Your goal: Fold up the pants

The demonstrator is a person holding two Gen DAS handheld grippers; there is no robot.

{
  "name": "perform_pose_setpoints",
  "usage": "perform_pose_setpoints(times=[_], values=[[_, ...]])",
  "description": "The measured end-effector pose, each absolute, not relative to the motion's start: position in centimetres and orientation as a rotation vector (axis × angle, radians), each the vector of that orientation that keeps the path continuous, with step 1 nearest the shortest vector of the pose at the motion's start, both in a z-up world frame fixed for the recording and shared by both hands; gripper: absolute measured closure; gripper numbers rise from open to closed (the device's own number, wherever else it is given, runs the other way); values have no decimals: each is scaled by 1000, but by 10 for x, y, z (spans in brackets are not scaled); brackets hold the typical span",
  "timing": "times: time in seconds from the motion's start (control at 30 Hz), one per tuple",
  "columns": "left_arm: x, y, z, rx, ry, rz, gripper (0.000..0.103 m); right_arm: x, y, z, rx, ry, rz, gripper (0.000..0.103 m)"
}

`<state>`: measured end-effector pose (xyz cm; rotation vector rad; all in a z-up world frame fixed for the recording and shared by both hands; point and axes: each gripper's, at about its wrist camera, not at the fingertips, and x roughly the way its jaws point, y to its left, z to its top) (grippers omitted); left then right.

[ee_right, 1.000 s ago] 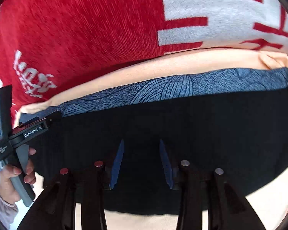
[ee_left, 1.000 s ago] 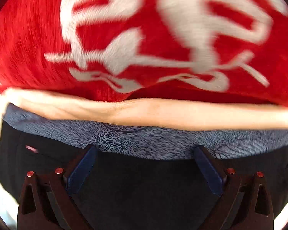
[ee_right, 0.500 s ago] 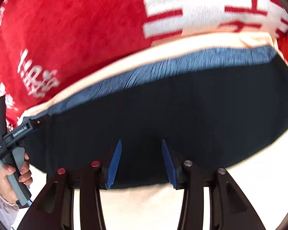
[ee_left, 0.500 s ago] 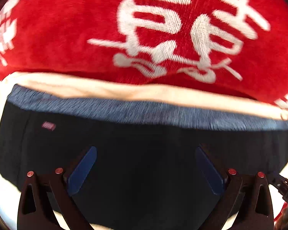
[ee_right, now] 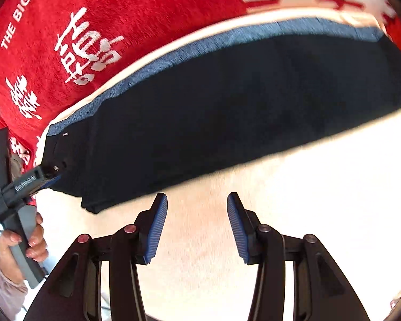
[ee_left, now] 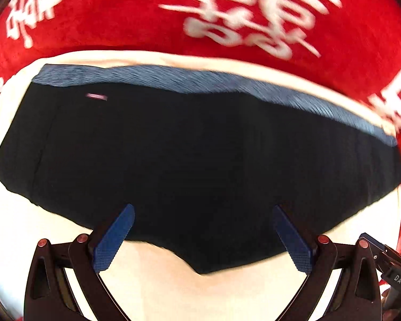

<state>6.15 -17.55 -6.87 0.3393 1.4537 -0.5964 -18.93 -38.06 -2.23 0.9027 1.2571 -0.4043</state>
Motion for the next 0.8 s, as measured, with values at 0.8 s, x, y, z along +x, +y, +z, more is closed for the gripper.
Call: perform_pose_setpoints(times=[0.8], values=[[-63, -414, -56, 489, 1394, -712, 0, -324, -523, -30, 1176, 1044, -628, 48]])
